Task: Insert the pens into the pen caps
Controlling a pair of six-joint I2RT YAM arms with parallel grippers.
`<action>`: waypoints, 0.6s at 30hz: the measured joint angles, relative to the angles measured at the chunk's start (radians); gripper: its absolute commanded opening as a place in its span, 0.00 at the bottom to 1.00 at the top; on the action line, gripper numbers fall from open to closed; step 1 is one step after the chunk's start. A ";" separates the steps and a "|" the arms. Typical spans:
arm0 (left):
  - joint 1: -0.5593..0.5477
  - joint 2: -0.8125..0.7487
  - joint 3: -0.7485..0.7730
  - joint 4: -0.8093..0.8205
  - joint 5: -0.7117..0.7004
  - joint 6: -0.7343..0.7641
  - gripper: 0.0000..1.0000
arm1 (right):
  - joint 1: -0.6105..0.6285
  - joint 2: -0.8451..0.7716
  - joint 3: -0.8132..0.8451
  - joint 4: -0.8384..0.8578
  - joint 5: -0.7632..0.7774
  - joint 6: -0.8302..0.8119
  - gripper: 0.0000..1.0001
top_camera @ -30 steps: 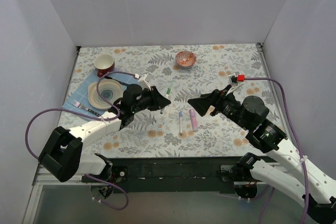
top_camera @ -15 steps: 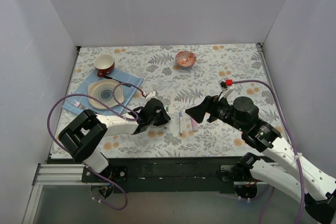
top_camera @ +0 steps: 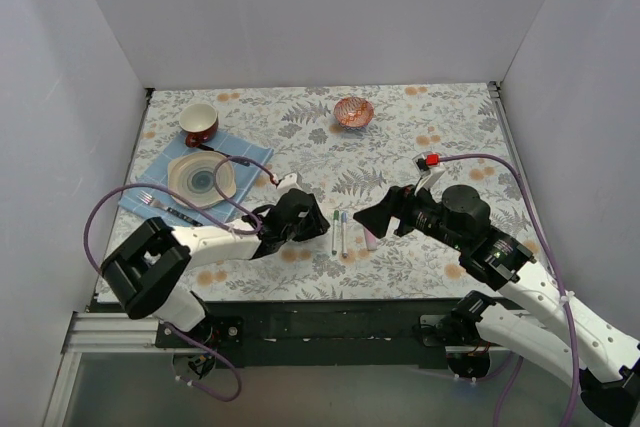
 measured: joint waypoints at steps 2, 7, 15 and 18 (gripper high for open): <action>0.000 -0.063 0.001 -0.016 -0.001 0.010 0.49 | 0.000 0.001 0.000 -0.001 0.000 -0.003 0.98; -0.001 -0.252 0.040 -0.047 0.006 0.116 0.88 | 0.000 0.003 0.000 -0.025 0.013 -0.019 0.98; -0.001 -0.538 0.129 -0.051 0.046 0.375 0.98 | 0.000 0.037 0.062 -0.168 0.207 -0.032 0.98; -0.001 -0.625 0.128 -0.071 0.051 0.464 0.98 | 0.000 0.043 0.080 -0.193 0.280 -0.030 0.98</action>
